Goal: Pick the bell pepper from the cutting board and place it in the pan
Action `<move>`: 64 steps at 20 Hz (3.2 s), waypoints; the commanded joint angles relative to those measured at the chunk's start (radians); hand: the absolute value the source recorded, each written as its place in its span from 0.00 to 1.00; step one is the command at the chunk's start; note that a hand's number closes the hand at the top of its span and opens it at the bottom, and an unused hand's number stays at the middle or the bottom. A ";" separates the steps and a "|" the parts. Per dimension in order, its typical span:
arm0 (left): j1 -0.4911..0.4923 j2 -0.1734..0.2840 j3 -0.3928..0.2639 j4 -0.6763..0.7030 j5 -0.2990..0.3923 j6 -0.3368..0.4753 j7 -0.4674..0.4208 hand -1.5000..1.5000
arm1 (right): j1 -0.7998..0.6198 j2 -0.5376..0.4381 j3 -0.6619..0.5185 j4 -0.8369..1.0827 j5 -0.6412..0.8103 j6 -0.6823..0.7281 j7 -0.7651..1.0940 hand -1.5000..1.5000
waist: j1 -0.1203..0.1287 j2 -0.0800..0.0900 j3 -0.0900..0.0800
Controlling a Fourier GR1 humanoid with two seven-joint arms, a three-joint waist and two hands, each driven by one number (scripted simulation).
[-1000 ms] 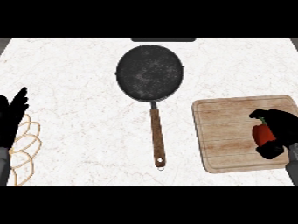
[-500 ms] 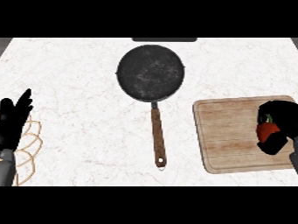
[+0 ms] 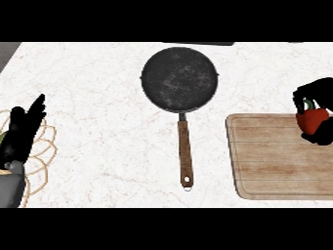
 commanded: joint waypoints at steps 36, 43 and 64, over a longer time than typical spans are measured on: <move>-0.052 0.014 0.035 0.042 -0.013 -0.020 -0.015 0.50 | -0.750 0.625 -0.248 0.887 -0.118 -0.421 -0.156 1.00 | 0.013 0.012 -0.004; -0.082 -0.027 -0.004 0.043 -0.040 0.003 0.006 0.50 | -0.730 0.692 -0.243 0.961 -0.122 -0.448 -0.173 1.00 | 0.026 0.018 -0.004; -0.099 -0.052 -0.031 0.066 -0.051 -0.010 -0.027 0.50 | -0.708 0.694 -0.428 1.018 -0.383 -0.409 -0.297 0.00 | 0.080 0.024 -0.003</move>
